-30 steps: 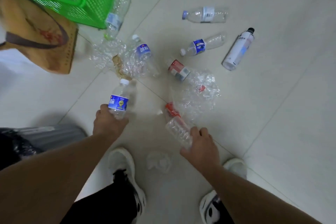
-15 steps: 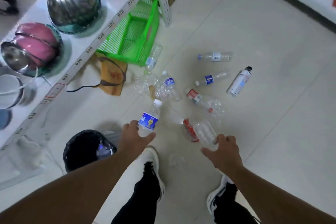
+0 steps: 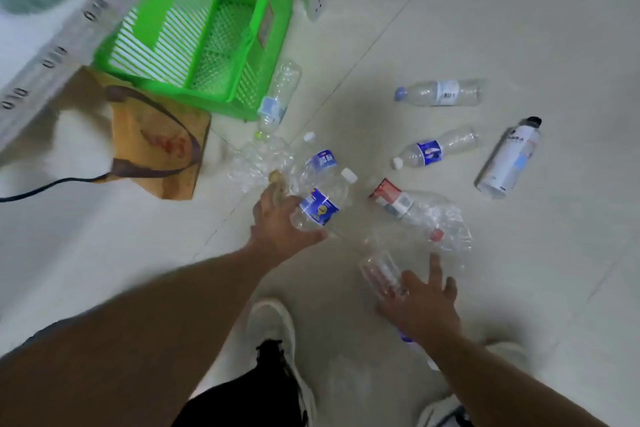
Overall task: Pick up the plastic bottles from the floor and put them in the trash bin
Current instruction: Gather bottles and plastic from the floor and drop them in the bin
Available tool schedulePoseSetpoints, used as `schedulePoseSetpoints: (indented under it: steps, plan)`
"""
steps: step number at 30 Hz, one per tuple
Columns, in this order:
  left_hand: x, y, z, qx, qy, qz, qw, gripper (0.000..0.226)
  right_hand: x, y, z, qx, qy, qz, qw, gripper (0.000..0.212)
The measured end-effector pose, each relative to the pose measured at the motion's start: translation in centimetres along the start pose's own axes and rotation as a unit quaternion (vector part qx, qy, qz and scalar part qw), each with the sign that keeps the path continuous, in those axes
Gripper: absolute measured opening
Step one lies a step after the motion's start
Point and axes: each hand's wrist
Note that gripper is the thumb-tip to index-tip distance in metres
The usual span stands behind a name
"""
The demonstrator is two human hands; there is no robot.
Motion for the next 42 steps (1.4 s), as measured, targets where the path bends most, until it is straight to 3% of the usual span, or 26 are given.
schedulePoseSetpoints:
  steps: [3,6,8,11,13,15,19,26,30,33,38,42]
  plan:
    - [4.1,-4.1,7.3,-0.023,-0.082,0.074,0.994,0.095,0.0,-5.6,7.0,-0.022,0.011,-0.035,0.999,0.084]
    - [7.4,-7.3,11.7,-0.008,-0.093,0.179,0.979,0.083,0.6,-9.6,9.6,-0.154,0.007,-0.014,0.988,0.064]
    - [8.1,-8.6,12.0,-0.018,-0.107,0.256,0.961,0.067,0.5,-11.1,9.7,-0.2,0.023,-0.01,0.979,0.055]
    - [7.4,-8.7,8.2,-0.029,-0.143,0.326,0.934,0.03,-0.1,-10.7,7.3,-0.172,0.031,-0.014,0.985,0.051]
    - [6.5,-7.4,4.7,-0.023,-0.112,0.301,0.947,0.031,-0.1,-8.6,4.3,-0.173,0.026,-0.015,0.984,0.049]
    - [5.6,-5.5,1.3,0.013,-0.06,0.256,0.965,0.047,-0.1,-6.1,1.0,-0.187,0.033,-0.012,0.982,0.048]
    - [3.1,-0.7,-5.3,0.035,-0.04,0.198,0.979,0.058,0.1,-0.1,-5.4,-0.197,0.046,-0.007,0.979,0.048]
    - [-2.0,7.5,-16.8,-0.006,-0.01,0.167,0.986,0.051,0.9,9.3,-17.1,-0.181,0.063,0.028,0.981,0.048]
    - [-5.1,9.9,-23.3,-0.074,-0.016,0.154,0.985,0.039,1.4,12.9,-21.4,-0.168,0.096,0.024,0.981,0.047]
    - [-7.2,10.4,-27.9,-0.12,0.061,0.12,0.984,0.035,1.4,14.3,-24.0,-0.154,0.154,0.005,0.976,0.039]
    - [-7.9,9.9,-34.3,-0.144,0.134,0.033,0.98,0.048,1.8,15.5,-27.9,-0.137,0.183,-0.02,0.973,0.04]
    - [-5.1,10.5,-38.1,-0.14,0.165,0.033,0.976,0.055,3.7,15.0,-29.8,-0.144,0.198,-0.043,0.969,0.045]
Point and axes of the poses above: each hand's wrist, its own z-axis towards the middle knuckle, its own y-axis out of the back of the hand, x = y × z, and after that the axes turned 7 degrees about -y, right-handed
